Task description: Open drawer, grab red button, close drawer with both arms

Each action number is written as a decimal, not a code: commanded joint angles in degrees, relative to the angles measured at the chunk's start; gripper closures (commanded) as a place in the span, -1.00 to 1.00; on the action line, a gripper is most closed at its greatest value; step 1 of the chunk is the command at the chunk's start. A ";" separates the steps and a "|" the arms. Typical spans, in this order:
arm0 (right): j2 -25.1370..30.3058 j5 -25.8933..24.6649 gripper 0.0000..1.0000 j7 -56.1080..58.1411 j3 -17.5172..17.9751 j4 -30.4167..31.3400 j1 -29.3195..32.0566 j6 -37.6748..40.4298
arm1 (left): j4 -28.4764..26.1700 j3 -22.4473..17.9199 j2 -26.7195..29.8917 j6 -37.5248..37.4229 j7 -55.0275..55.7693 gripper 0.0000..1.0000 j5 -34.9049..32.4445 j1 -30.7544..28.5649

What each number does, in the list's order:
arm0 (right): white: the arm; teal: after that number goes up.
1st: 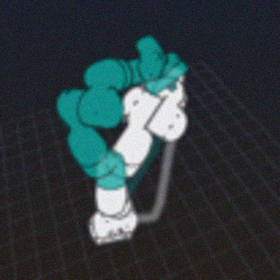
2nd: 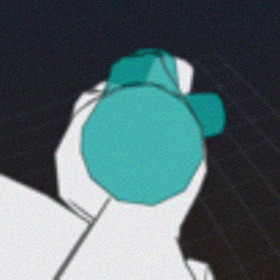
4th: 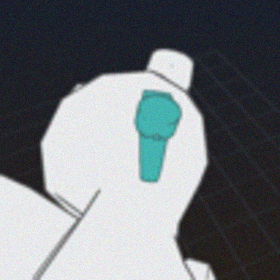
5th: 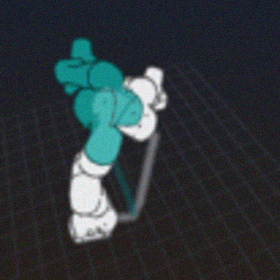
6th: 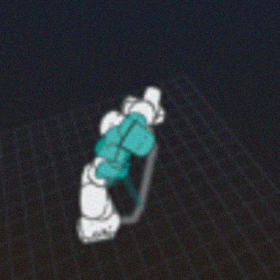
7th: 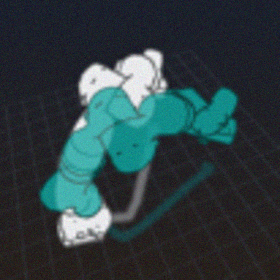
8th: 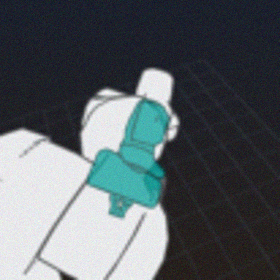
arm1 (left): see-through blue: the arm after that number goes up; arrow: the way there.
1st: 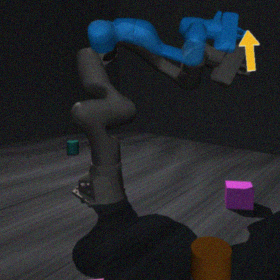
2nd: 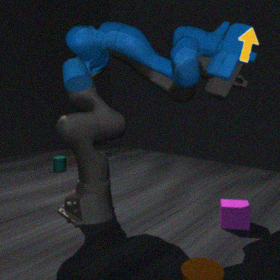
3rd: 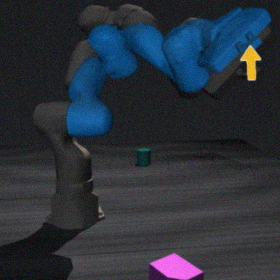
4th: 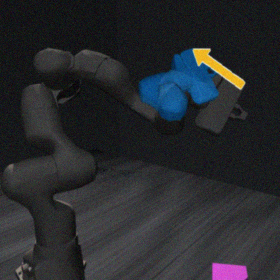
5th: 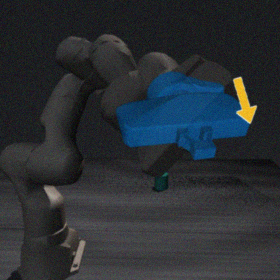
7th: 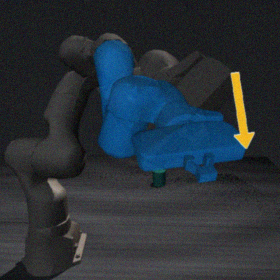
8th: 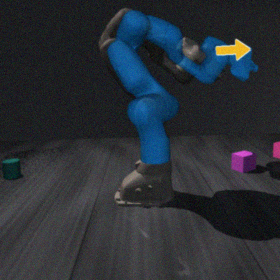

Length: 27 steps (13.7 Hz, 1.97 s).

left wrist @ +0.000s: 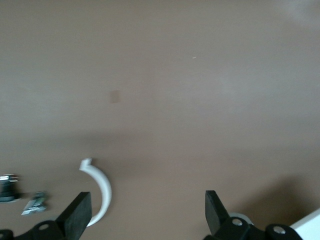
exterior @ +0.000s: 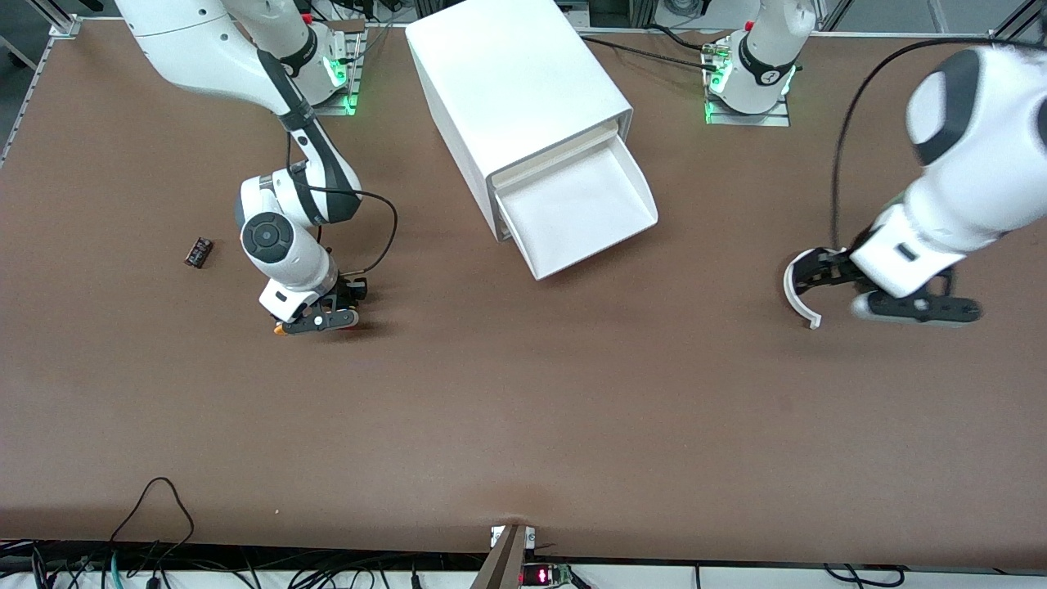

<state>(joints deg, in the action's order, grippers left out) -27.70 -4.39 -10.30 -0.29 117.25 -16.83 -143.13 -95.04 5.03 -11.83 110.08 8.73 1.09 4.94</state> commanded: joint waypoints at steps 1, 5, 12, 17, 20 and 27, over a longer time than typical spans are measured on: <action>3.27 0.43 -1.00 -2.35 0.21 -0.60 0.31 3.62 | -4.80 3.48 -0.12 5.04 12.66 -1.00 0.67 1.12; 8.97 0.52 -1.00 -2.27 0.12 -4.82 0.39 11.00 | -13.04 5.16 -3.10 17.85 31.92 -1.00 0.58 7.00; 12.93 0.61 -1.00 -2.18 0.21 -25.28 0.31 37.78 | -28.09 14.03 -0.92 30.11 50.13 -1.00 0.41 7.90; 14.96 0.61 -1.00 -1.48 0.38 -31.11 6.70 42.94 | -32.30 21.23 -0.04 30.02 55.16 -1.00 0.76 7.81; 16.97 0.78 -1.00 -2.27 0.21 -30.50 11.98 43.63 | -33.81 26.59 0.14 29.67 59.90 -1.00 1.20 7.72; 23.21 0.96 -1.00 4.15 -4.80 -30.59 14.19 53.55 | -34.42 31.27 0.40 29.66 59.92 -1.00 1.55 6.93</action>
<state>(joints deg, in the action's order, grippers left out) -6.95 -4.36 -7.87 -4.83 86.09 -2.86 -92.78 -128.01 35.34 -13.45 139.69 68.69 1.11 12.72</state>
